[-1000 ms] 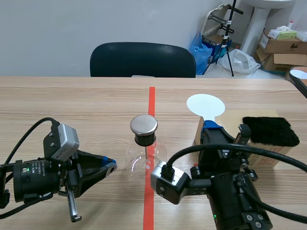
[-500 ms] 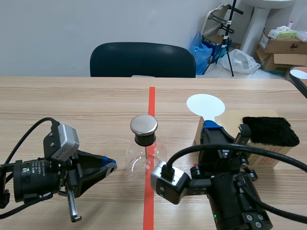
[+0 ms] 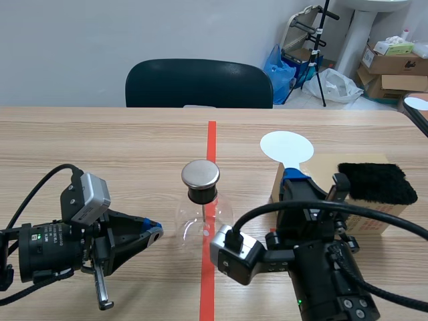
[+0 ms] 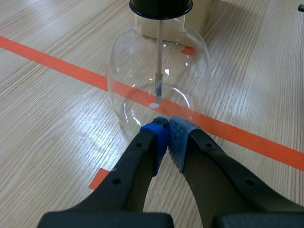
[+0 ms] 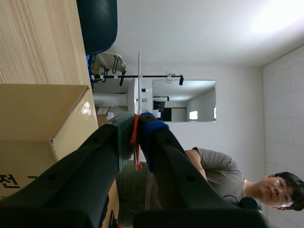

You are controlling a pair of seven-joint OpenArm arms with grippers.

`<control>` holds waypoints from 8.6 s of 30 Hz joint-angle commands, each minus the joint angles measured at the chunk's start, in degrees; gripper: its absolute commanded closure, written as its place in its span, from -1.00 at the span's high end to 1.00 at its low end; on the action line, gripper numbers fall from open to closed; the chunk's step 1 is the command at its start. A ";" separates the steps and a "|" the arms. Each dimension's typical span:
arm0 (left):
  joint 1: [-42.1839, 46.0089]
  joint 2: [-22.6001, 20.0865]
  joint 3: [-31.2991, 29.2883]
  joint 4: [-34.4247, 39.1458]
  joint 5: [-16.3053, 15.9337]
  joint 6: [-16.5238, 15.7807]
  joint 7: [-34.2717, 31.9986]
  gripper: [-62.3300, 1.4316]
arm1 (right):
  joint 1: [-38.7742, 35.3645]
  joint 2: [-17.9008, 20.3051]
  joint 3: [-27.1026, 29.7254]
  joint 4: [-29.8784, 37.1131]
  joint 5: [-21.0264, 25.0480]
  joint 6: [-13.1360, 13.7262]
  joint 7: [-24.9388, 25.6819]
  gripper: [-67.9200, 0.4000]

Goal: Do the electroscope experiment

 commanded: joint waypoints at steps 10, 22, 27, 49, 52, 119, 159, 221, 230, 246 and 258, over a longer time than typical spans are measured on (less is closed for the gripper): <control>-0.76 0.13 -0.07 0.70 -0.83 -0.07 -1.01 -0.85 | 0.50 0.26 0.11 0.68 -0.04 -0.63 -0.22 -0.96; -0.76 0.13 -0.07 0.70 -0.83 -0.07 -0.98 -0.85 | 0.48 0.26 0.13 0.68 -0.04 -0.66 -0.22 -0.96; -0.76 0.13 -0.07 0.70 -0.83 -0.07 -0.98 -0.85 | -0.20 -0.83 1.36 0.74 -0.04 -0.90 -0.22 -0.96; 14.38 -6.14 -11.17 18.12 -7.39 -0.07 -2.64 -0.85 | -7.72 -9.81 25.92 0.57 6.88 -8.92 34.91 -0.96; 20.70 -8.41 -15.41 24.90 -7.74 -0.07 -4.92 -0.85 | -7.28 -10.38 27.67 -0.35 7.45 -10.10 37.77 -0.96; 52.59 -10.49 -36.28 50.71 -10.29 -0.07 -5.88 1.00 | 1.64 -8.31 28.17 -16.83 7.41 -11.06 36.83 0.29; 52.57 -10.49 -36.28 50.71 -10.29 -0.07 -5.90 1.00 | 1.64 -8.31 28.20 -16.83 7.41 -11.06 35.76 1.00; 52.41 -10.47 -36.28 50.71 -10.27 -0.07 -5.95 1.00 | 1.62 -8.31 28.20 -16.83 7.39 -10.78 35.78 1.00; 52.41 -10.47 -36.28 50.71 -10.27 -0.07 -5.92 1.00 | 1.62 -8.31 28.20 -16.83 7.39 -10.80 35.78 1.00; 52.41 -10.47 -36.28 50.71 -9.62 -0.07 -5.86 1.00 | 0.72 -8.35 28.17 -16.83 7.39 -11.06 34.27 1.00; 52.39 -10.47 -36.28 50.71 -8.98 -0.07 -4.22 1.00 | -14.38 -7.76 28.20 -4.92 14.60 -11.06 33.99 1.00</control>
